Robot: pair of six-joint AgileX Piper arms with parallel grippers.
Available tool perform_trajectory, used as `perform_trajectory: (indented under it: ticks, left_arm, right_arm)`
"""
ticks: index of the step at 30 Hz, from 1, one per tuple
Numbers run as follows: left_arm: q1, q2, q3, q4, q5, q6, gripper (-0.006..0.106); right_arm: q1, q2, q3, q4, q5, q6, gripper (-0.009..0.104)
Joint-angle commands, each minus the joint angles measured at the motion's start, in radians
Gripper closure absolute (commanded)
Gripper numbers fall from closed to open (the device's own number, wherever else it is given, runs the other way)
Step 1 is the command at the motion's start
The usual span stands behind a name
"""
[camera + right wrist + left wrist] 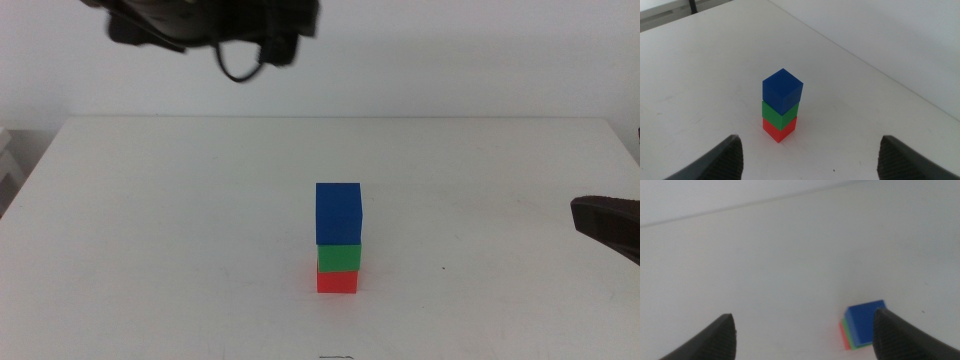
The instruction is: Stack red cubes first, then green, then blue cubes in a specific spot.
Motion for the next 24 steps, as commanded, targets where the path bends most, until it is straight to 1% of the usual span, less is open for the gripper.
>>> perform_trajectory:
  ticks: [1,3,6,9,11,14,16,18,24]
  left_arm:
    - [0.026,-0.077,-0.01,0.05,-0.011,0.013,0.007]
    - [0.071,-0.115,0.02,0.012,-0.049,0.059,0.007]
    - [0.187,-0.177,0.079,-0.091,-0.147,0.185,0.007]
    - [0.32,-0.236,0.15,-0.235,-0.247,0.322,0.007]
    - [0.416,-0.275,0.19,-0.356,-0.297,0.406,0.007]
    - [0.525,-0.322,0.222,-0.496,-0.309,0.521,0.007]
    - [0.574,-0.343,0.226,-0.532,-0.307,0.555,0.007]
    - [0.602,-0.355,0.226,-0.534,-0.307,0.557,0.007]
    - [0.612,-0.366,0.226,-0.528,-0.312,0.553,0.007]
  right_arm:
    - [-0.007,-0.001,-0.025,-0.006,-0.072,-0.009,0.011]
    - [-0.007,-0.001,-0.025,-0.007,-0.072,-0.009,0.011]
    - [-0.007,-0.001,-0.025,-0.006,-0.072,-0.009,0.011]
    - [-0.007,0.0,-0.025,-0.007,-0.072,-0.009,0.011]
    - [-0.007,0.0,-0.025,-0.007,-0.072,-0.009,0.011]
    - [-0.007,0.0,-0.025,-0.007,-0.072,-0.009,0.011]
    - [-0.007,0.0,-0.025,-0.007,-0.072,-0.009,0.011]
    - [-0.007,0.0,-0.025,-0.007,-0.072,-0.009,0.011]
    - [-0.007,0.0,-0.025,-0.007,-0.072,-0.009,0.011]
